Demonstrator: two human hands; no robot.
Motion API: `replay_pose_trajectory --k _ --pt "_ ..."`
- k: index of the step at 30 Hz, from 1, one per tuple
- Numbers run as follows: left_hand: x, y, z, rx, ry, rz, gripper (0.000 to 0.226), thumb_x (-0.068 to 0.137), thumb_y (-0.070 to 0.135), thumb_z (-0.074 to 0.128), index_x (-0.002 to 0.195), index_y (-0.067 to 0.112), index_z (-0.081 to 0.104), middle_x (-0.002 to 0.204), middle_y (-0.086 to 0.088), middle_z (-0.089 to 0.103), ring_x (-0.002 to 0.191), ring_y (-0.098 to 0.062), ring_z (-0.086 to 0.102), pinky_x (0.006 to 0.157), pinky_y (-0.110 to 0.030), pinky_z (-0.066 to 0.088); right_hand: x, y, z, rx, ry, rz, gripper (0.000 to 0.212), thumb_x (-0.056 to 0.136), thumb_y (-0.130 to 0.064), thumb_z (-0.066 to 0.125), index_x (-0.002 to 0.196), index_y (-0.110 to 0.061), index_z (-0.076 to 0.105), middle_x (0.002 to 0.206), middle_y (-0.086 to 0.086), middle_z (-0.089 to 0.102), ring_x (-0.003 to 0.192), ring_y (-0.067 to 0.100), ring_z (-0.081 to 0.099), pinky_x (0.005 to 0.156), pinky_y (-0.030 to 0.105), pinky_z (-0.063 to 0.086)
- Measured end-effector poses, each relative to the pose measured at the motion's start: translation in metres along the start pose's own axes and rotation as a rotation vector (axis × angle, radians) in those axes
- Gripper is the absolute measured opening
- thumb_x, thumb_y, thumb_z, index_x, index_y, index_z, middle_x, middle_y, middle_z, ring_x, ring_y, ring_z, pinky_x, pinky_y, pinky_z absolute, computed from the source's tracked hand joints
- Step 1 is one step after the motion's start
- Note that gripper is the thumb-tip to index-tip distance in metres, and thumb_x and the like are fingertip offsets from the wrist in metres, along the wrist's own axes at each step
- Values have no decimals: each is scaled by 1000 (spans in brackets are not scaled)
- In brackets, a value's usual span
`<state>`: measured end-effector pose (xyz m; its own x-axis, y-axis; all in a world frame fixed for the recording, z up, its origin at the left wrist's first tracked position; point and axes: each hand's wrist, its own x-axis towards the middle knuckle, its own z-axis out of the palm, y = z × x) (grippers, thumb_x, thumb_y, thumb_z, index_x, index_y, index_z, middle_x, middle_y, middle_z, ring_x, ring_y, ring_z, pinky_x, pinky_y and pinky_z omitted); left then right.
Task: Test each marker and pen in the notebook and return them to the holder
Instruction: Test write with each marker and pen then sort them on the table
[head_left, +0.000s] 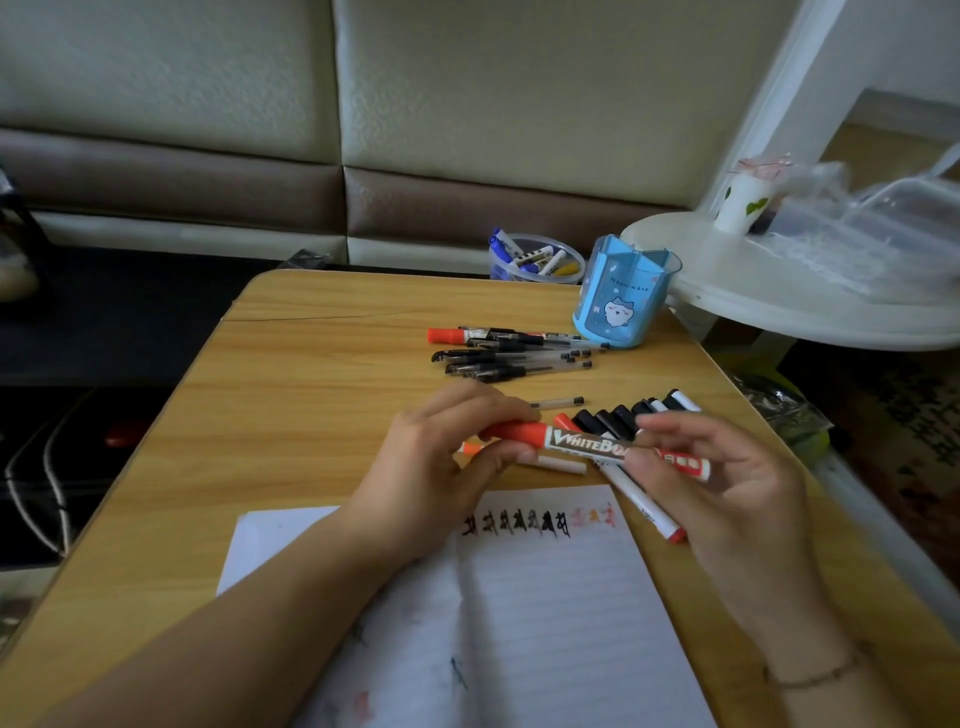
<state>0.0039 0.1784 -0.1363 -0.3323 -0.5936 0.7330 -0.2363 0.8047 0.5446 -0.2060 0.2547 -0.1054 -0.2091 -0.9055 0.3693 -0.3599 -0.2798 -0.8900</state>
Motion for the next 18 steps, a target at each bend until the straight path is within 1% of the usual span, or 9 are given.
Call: replay_pose_trajectory --k 1,3,4,6,8,10,12,15,18 --pt "0 0 -1 -7 36 -25 21 88 21 68 106 10 71 98 6 66 92 -7 62 81 -20 48 2 0 -3 -94 8 -31 18 74 -35 80 91 -30 74 88 -13 74 71 8 69 47 25 53" --pt "0 0 -4 -15 120 -107 26 92 32 64 113 18 67 101 10 66 93 -7 60 82 -18 44 6 2 -6 -269 22 -87 17 75 -32 78 90 -36 73 86 -17 73 68 5 68 46 20 52" --pt "0 0 -5 -28 168 -175 28 95 37 57 118 22 63 104 12 65 94 -6 59 82 -15 42 9 2 -7 -321 50 -97 16 75 -32 76 91 -37 73 85 -19 73 70 5 69 51 19 54" --pt "0 -3 -6 -95 275 -339 30 99 40 45 123 28 58 111 15 64 102 -5 59 84 -11 41 21 -1 -7 -402 105 -107 15 76 -36 73 90 -34 75 87 -16 72 76 9 70 58 30 58" --pt "0 -9 -8 -161 381 -493 27 99 39 40 120 35 58 112 17 63 105 -8 58 88 -21 45 34 -2 0 -511 105 -114 11 78 -32 75 89 -31 76 85 -12 73 79 8 68 66 35 57" --pt "3 -15 -10 -190 431 -600 23 101 35 39 113 40 58 110 17 62 106 -14 58 93 -37 48 46 -1 14 -587 50 -100 9 79 -30 75 88 -34 76 86 -12 72 82 6 64 70 32 55" --pt "4 -18 -10 -204 438 -663 22 104 31 40 112 38 59 113 14 62 108 -17 57 97 -45 48 52 5 29 -604 -47 -47 10 79 -33 75 88 -39 74 88 -14 70 83 4 61 71 28 53" --pt "4 -17 -9 -209 417 -692 23 103 32 42 116 33 60 115 16 61 110 -14 57 98 -42 48 54 12 46 -689 -198 -20 12 80 -38 74 91 -43 70 96 -15 61 88 2 55 72 22 44" --pt "5 -15 -9 -227 414 -690 21 103 30 42 112 36 60 110 18 62 106 -10 58 93 -37 49 54 13 51 -802 -301 -97 14 80 -41 73 94 -41 72 93 -18 54 90 3 51 80 29 48"
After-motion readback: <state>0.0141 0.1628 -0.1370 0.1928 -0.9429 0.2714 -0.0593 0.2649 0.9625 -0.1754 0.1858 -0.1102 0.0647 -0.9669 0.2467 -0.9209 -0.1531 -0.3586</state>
